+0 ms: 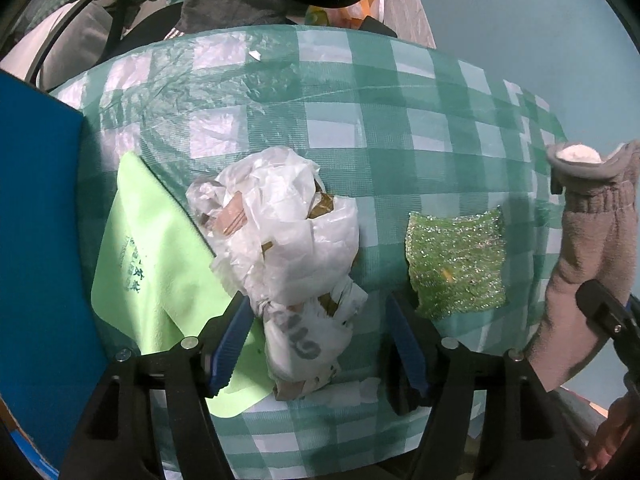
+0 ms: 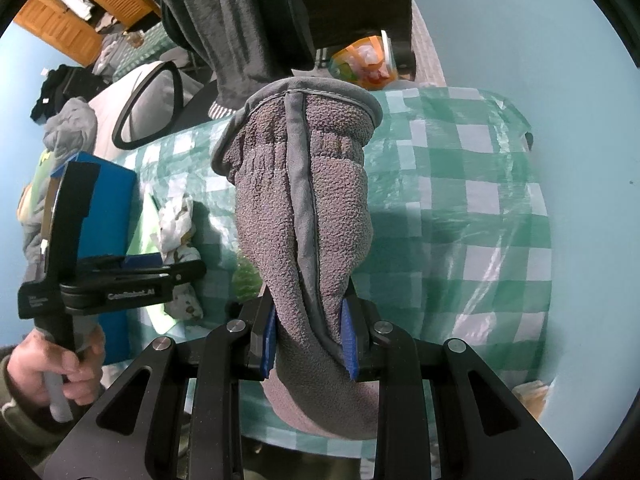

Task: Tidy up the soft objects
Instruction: 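Lift the grey mitt with the right tool while the left tool grasps the white plastic bag bundle, then carry the grey mitt and white bag bundle over the cardboard box with both tools, then open both tools to drop the mitt and bag bundle into the box, then move both tools back from the box toward the black glove and green cloth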

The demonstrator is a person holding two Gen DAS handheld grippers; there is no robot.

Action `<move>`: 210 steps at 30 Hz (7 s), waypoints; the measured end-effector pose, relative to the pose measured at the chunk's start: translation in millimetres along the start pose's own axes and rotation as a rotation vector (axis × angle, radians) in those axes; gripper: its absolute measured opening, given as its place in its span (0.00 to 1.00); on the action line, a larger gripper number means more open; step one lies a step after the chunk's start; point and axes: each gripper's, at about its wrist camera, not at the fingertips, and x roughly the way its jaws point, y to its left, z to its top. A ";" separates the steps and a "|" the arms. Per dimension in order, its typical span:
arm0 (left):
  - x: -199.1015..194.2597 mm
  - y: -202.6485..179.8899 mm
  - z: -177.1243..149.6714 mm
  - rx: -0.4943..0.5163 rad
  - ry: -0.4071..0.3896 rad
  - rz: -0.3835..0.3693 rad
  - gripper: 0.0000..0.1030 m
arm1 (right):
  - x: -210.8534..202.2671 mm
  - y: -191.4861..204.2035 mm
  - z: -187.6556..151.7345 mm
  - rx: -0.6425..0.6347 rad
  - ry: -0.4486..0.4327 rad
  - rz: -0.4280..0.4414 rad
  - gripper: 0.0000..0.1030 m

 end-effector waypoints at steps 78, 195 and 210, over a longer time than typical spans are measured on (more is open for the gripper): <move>-173.7 75.7 -86.2 -0.010 -0.324 0.005 0.40 | -45.1 101.8 7.8 -0.134 -0.102 0.077 0.24; -188.2 212.1 -134.5 -0.188 -0.291 0.157 0.62 | 30.2 301.9 18.4 -0.372 0.010 0.099 0.67; -182.8 160.5 -126.7 -0.107 -0.282 0.145 0.62 | 13.3 245.6 12.6 -0.301 -0.001 0.057 0.67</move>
